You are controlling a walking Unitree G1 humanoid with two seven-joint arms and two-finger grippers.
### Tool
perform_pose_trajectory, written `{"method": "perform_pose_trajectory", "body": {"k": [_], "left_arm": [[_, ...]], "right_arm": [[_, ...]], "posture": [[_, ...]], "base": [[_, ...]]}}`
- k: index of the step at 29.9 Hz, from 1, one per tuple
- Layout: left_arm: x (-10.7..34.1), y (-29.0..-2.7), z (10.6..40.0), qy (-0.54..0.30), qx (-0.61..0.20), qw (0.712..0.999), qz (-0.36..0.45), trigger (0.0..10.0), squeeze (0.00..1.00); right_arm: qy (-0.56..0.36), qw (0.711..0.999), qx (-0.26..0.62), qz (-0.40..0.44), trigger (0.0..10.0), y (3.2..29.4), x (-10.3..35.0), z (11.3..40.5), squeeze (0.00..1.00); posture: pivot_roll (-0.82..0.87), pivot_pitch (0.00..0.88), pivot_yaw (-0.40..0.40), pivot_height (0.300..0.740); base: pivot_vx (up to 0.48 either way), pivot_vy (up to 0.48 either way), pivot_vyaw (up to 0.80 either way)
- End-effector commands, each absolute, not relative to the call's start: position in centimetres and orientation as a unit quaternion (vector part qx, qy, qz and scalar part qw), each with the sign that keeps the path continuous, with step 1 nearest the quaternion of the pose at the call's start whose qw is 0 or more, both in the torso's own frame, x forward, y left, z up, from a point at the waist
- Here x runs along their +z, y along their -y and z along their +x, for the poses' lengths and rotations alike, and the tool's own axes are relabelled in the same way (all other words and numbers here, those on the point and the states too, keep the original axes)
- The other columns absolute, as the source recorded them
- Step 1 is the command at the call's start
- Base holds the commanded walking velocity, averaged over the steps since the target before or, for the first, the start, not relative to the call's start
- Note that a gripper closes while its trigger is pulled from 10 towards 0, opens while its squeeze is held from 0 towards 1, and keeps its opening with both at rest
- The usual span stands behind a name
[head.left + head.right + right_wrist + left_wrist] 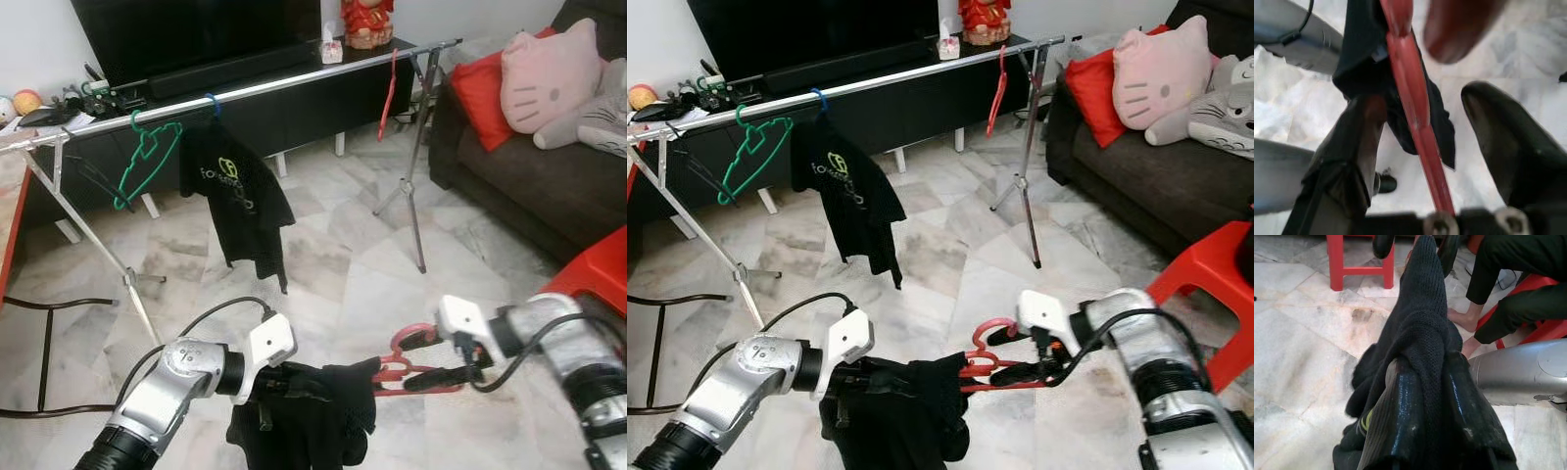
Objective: Hang hanger
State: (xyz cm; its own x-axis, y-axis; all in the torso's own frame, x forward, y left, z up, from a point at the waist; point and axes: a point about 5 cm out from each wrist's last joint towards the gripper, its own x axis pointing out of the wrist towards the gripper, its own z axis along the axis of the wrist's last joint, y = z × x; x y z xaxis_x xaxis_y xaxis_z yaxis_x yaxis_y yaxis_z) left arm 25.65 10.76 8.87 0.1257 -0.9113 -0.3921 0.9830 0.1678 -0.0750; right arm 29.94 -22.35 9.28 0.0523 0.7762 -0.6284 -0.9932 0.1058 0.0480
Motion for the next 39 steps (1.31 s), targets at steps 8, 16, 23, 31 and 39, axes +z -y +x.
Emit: {"method": "perform_pose_trajectory", "body": {"k": [8, 16, 23, 31, 39], "left_arm": [[9.9, -10.0, 26.1, -0.152, -0.647, 0.74, 0.101, 10.0, 0.0], [9.9, -9.8, 26.0, -0.151, -0.649, 0.739, 0.101, 10.0, 0.0], [10.0, -9.7, 26.0, -0.149, -0.65, 0.738, 0.1, 10.0, 0.0], [10.0, -9.7, 26.0, -0.149, -0.651, 0.737, 0.099, 10.0, 0.0], [10.2, -9.2, 25.9, -0.141, -0.662, 0.73, 0.098, 10.0, 0.0]], "right_arm": [[-0.265, 0.688, 0.643, -0.206, 10.0, 21.6, 8.8, 29.8, 0.0], [-0.274, 0.685, 0.641, -0.211, 2.6, 21.3, 7.9, 29.6, 0.0], [-0.274, 0.687, 0.64, -0.209, 10.0, 21.0, 7.7, 29.6, 0.0], [-0.277, 0.682, 0.645, -0.206, 10.0, 20.9, 7.5, 29.5, 0.0], [-0.282, 0.679, 0.645, -0.208, 10.0, 20.5, 6.9, 29.4, 0.64]], "posture": [[-0.2, 0.0, 0.06, 0.74], [-0.2, 0.0, 0.057, 0.74], [-0.2, 0.0, 0.057, 0.74], [-0.19, 0.0, 0.056, 0.74], [-0.19, 0.0, 0.055, 0.74]], "base": [[0.0, 0.0, 0.0], [0.0, 0.0, 0.0], [0.0, 0.0, 0.0], [0.0, 0.0, 0.0], [0.0, 0.0, 0.0]]}}
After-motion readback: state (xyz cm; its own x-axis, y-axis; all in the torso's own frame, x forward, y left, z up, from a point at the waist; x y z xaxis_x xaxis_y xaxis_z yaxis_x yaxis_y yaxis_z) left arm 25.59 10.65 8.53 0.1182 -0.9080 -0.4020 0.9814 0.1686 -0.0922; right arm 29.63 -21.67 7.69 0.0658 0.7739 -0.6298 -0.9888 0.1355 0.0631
